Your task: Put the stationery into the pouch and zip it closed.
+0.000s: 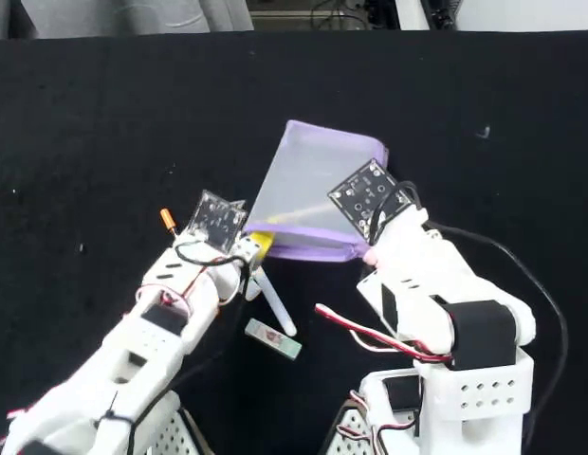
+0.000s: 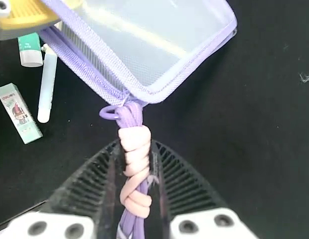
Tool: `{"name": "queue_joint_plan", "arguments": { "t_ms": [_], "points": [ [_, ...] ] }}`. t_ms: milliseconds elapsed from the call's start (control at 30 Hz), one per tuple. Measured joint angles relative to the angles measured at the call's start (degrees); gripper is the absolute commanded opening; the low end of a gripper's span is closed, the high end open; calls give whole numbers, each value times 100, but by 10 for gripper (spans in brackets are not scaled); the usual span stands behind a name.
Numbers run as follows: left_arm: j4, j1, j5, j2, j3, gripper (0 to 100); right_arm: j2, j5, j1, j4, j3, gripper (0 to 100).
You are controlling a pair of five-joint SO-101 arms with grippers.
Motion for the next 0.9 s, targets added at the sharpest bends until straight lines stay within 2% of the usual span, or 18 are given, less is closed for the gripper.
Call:
{"name": "queue_joint_plan", "arguments": {
  "t_ms": [167, 467, 733, 800, 900],
  "points": [
    [-571, 79, 0, 1037, -413, 25, 0, 0, -9, 0, 0, 11],
    [-844, 97, 26, 1591, -721, 28, -44, 0, 35, 0, 0, 18],
    [-844, -70, 9, 1582, -721, 27, -44, 0, 53, -404, 273, 244],
    [-782, -264, 0, 1407, -721, 27, -44, -9, 62, -571, 378, 273],
    [-132, -554, 0, 932, -774, 27, -44, -9, 53, -756, 457, 275]
  ]
}}
